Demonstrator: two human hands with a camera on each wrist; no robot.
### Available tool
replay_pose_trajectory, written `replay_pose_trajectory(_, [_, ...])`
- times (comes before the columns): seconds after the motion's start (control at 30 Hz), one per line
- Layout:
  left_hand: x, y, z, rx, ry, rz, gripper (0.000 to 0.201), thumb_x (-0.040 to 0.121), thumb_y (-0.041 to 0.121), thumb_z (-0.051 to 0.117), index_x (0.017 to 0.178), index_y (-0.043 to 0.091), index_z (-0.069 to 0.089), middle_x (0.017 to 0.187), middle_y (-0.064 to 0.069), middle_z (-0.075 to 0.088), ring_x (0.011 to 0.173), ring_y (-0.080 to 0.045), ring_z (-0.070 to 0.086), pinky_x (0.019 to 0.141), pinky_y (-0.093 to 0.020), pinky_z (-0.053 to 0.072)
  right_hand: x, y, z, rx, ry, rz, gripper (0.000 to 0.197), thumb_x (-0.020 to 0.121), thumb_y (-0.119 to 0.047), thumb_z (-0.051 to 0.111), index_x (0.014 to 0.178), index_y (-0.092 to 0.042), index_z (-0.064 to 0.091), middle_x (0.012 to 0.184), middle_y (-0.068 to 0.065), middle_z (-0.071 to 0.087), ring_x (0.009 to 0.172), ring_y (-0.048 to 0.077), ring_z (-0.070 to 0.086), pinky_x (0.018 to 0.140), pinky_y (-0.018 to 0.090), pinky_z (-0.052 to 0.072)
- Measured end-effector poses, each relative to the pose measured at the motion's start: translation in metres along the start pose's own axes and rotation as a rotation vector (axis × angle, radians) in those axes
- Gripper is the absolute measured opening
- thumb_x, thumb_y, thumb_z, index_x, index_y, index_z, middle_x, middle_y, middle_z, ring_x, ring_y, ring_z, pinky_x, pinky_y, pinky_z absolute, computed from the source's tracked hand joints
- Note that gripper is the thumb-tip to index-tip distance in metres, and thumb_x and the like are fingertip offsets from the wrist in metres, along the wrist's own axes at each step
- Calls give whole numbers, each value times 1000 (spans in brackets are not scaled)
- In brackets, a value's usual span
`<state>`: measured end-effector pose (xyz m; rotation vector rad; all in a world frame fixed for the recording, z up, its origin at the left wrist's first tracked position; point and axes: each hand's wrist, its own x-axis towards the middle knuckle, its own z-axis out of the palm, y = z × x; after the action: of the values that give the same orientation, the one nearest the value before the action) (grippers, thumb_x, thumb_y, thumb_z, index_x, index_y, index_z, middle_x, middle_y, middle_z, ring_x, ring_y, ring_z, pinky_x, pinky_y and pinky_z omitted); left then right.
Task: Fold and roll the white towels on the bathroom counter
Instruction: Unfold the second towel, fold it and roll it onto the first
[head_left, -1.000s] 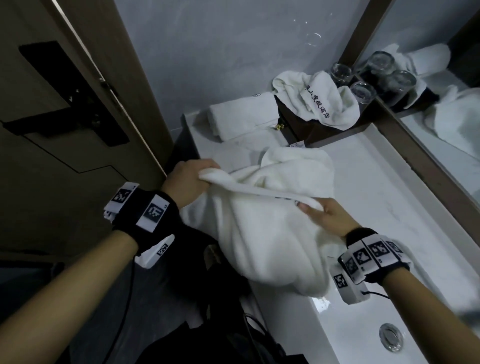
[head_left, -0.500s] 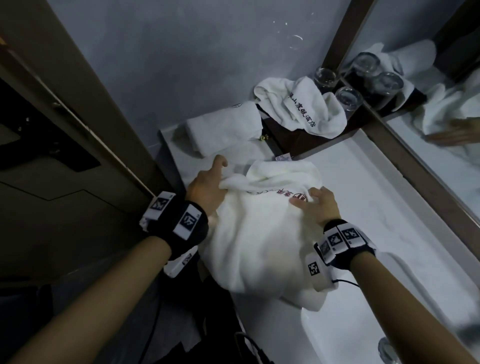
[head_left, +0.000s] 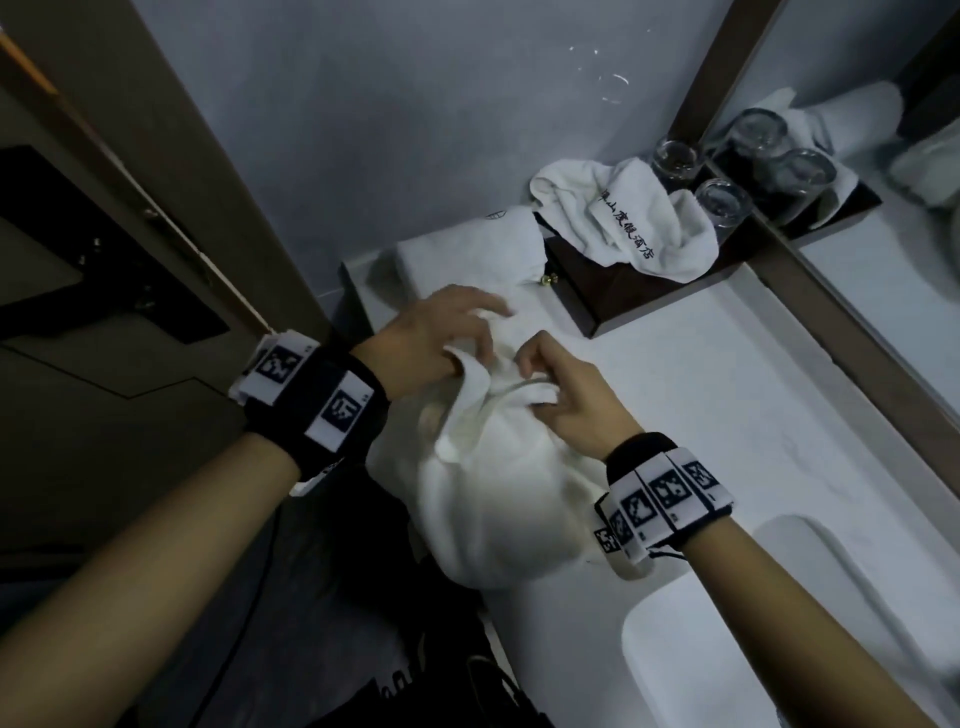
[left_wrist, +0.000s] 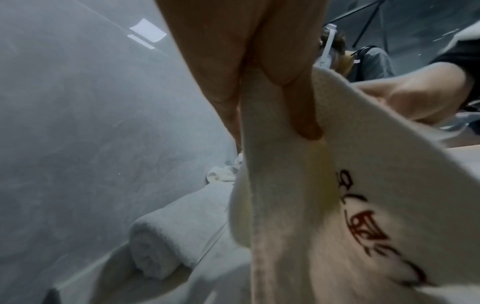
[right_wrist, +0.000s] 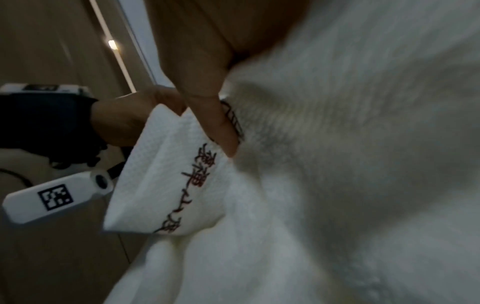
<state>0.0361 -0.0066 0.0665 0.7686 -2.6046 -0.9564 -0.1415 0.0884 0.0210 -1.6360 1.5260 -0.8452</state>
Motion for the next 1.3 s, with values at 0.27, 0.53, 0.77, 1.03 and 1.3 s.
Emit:
replay_pose_trajectory(0.27, [-15,7,1,143,-158,-186,22,79,8,53,83,21,36,91,1,47,86,-20,48,84,-33,42,-8,-3,-14,-24,134,153,46,70,-8,73,98,-27,41,87,3,58,75,20,57,68,27,46])
replay_pose_trajectory(0.53, [-28,0,-22,69,185,-182,18,85,7,54,87,18,40,84,-8,52,78,-28,54,70,-40,44,-26,31,-37,-573,49,520,26,80,-3,46,99,-12,61,91,18,66,90,38,58,67,33,39])
replay_pose_trajectory(0.77, [-39,-20,-17,295,231,-397,17,89,18,54,97,3,48,79,-26,55,74,-39,58,63,-44,45,-29,37,-55,-729,285,647,25,80,-5,45,96,-12,64,86,18,60,76,37,55,64,32,37])
replay_pose_trajectory(1.03, [-30,-29,-15,205,299,-489,13,86,10,58,92,1,51,74,-22,50,71,-36,56,63,-41,43,-37,38,-62,-222,70,489,25,76,-26,75,95,-19,59,79,1,59,71,21,58,57,12,43])
replay_pose_trajectory(1.3, [-35,-38,1,112,299,-512,12,75,-4,65,76,2,54,80,-32,60,74,-39,59,66,-38,42,-41,49,-27,146,-220,491,11,66,-20,82,66,-27,73,64,-20,65,67,-5,59,70,12,43])
